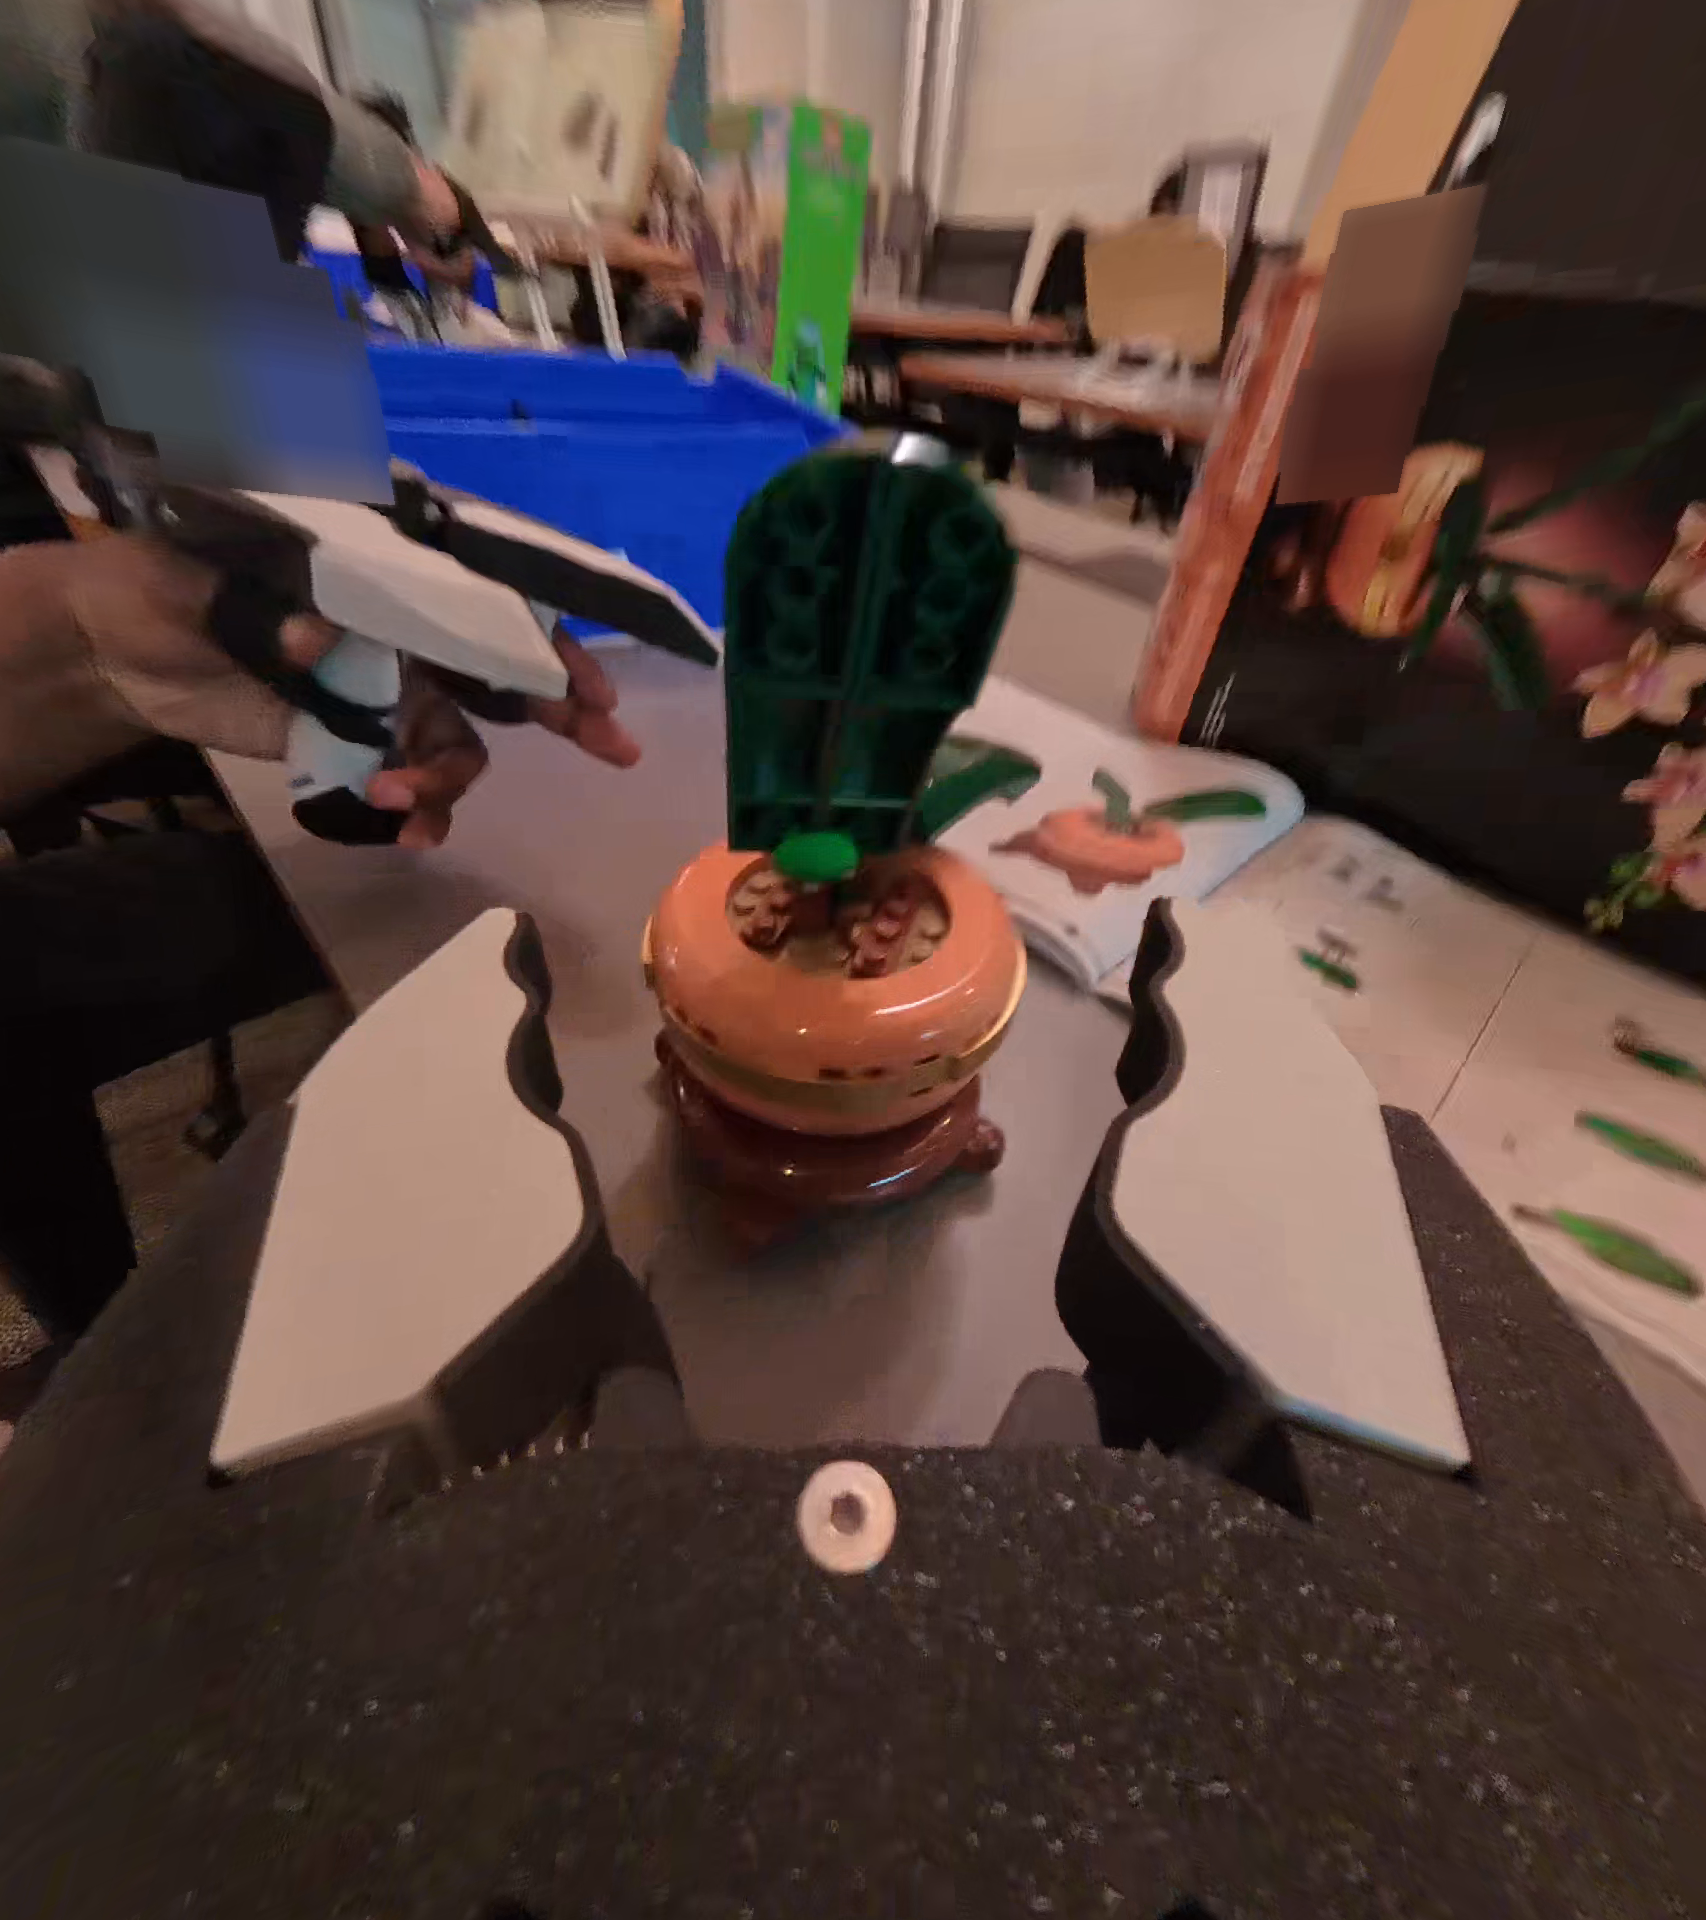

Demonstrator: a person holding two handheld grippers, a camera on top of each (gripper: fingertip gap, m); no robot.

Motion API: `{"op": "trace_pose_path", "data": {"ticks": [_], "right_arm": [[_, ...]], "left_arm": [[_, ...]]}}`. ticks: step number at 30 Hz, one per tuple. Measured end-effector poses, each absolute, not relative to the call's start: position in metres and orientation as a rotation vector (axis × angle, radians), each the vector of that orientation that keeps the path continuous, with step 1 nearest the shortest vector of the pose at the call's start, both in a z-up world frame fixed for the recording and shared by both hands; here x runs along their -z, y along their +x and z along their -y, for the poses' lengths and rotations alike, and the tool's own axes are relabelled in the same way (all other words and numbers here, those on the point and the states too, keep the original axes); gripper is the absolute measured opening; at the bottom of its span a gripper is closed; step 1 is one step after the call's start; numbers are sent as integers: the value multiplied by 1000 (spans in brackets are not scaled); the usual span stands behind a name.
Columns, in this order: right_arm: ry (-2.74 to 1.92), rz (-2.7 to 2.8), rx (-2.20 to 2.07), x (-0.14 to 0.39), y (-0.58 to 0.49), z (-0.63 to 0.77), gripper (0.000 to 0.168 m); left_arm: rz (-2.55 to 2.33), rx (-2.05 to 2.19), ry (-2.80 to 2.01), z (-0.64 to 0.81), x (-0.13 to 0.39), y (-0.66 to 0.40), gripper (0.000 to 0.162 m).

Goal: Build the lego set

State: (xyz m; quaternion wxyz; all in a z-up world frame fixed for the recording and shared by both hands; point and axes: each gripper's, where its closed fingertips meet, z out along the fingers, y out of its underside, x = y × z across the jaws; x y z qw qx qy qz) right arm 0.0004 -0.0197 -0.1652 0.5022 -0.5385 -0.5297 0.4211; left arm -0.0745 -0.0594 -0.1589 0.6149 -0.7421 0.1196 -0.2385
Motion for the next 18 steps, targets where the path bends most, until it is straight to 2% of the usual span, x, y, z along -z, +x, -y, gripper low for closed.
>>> {"op": "trace_pose_path", "data": {"ticks": [2,3,7,13,18], "right_arm": [[-1376,1292,-953,178,-10,18,106],[-1379,1313,-952,180,-15,19,101],[-1240,1498,-937,181,-29,25,68],[-961,1716,-1076,180,-36,27,58],[-882,1791,-1124,180,-42,29,58]], "left_arm": [[-235,527,-1737,54,164,-78,60],[-221,503,-1771,52,170,-79,61],[-111,539,-1862,46,187,-83,58],[209,1091,-1775,30,178,-73,57],[396,1123,-1670,7,175,-94,46]]}}
